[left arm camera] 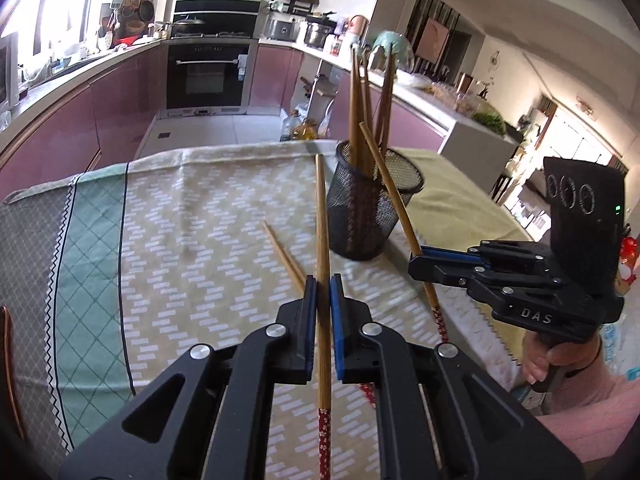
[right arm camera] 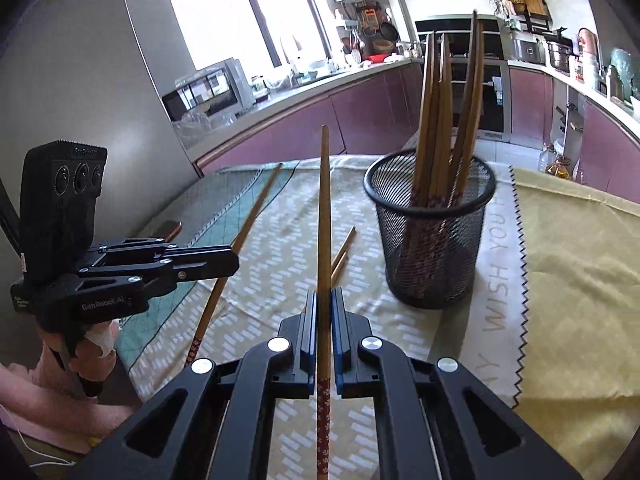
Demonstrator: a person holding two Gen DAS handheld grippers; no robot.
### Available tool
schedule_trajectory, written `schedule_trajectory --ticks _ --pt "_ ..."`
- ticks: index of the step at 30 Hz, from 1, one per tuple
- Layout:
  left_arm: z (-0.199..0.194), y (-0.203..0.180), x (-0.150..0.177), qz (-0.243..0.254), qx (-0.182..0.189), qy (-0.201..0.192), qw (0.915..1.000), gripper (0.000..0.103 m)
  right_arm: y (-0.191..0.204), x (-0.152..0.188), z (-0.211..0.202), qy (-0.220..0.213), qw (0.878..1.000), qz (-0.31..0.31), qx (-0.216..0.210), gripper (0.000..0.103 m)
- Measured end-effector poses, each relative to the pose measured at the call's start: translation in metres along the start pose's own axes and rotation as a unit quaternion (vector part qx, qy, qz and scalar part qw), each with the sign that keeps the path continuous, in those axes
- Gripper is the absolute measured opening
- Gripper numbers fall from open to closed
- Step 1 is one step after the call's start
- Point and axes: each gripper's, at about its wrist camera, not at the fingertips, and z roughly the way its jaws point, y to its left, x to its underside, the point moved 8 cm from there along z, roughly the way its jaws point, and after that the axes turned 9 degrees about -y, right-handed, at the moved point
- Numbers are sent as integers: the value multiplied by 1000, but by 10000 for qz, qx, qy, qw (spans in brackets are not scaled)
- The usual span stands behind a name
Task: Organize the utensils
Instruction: 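Lift both chopsticks upright and carry them over the mesh cup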
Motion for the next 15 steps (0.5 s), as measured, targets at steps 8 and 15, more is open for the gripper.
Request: schedule_trajectory --ticks 8,15 --pt "-19 -15 -24 -24 397 -290 9988 8 -12 -19 -20 -378 9992 149 40 6" --pt "-35 -22 -46 -25 573 -555 9968 8 -19 -34 -32 -635 9977 221 76 6"
